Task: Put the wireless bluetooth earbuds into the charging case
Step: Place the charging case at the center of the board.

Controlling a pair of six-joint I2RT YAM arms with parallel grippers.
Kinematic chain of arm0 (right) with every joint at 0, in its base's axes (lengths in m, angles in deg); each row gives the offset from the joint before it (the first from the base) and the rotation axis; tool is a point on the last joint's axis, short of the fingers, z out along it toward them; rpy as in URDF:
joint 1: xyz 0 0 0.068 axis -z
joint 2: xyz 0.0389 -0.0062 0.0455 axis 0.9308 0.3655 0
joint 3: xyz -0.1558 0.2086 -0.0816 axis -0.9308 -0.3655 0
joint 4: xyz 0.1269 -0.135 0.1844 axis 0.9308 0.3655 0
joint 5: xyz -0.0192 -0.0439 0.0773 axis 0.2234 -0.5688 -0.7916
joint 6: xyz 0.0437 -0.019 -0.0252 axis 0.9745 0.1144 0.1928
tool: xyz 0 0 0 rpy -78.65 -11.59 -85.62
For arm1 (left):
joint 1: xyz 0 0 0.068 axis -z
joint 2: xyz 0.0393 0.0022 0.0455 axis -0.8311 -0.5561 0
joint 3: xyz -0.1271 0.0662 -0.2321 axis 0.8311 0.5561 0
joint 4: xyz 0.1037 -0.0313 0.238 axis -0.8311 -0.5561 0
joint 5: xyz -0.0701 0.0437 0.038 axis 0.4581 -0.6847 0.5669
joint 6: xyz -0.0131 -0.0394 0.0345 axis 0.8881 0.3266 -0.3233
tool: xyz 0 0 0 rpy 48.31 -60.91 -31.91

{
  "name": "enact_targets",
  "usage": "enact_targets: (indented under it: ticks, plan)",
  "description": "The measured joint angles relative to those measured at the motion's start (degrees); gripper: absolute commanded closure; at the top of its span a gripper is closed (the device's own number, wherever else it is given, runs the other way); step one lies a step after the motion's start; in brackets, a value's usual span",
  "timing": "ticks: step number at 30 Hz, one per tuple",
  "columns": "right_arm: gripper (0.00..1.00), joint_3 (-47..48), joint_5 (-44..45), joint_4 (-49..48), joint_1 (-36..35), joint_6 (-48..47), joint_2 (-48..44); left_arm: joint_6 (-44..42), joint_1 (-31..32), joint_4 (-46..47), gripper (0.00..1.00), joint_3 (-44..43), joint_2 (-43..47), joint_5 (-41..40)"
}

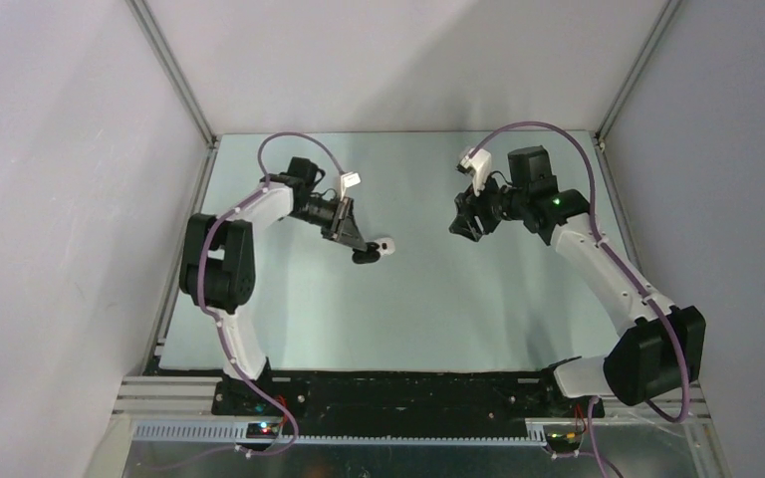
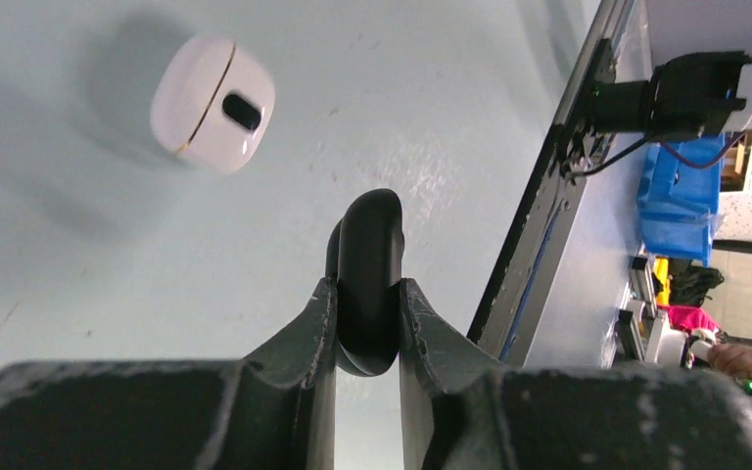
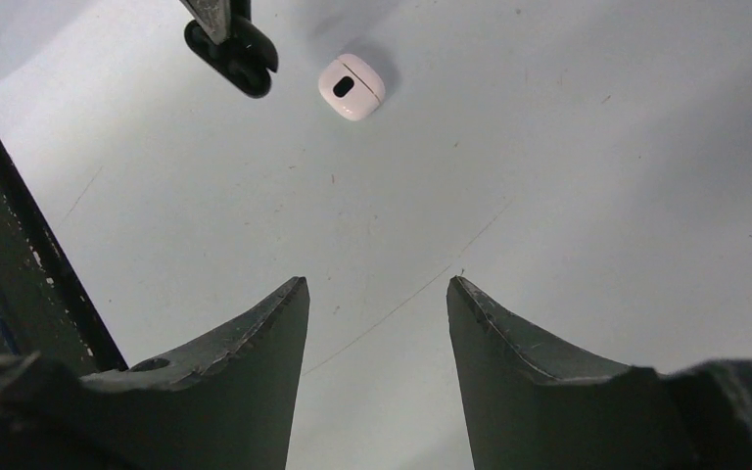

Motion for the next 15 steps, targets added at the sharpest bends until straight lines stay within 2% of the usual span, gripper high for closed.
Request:
enact_targets:
  ticks: [7, 15]
  plan:
    - [0.39, -0.4, -0.2, -0.3, 1.5, 1.9, -0.4, -9.6, -0.9, -7.4, 0.99, 0.9, -1.9, -0.3]
    - [0.39, -0.6, -0.2, -0.7, 1.8, 3.7, -0.1, -13.5, 0.8, -9.1, 0.94, 1.5, -8.7, -1.2]
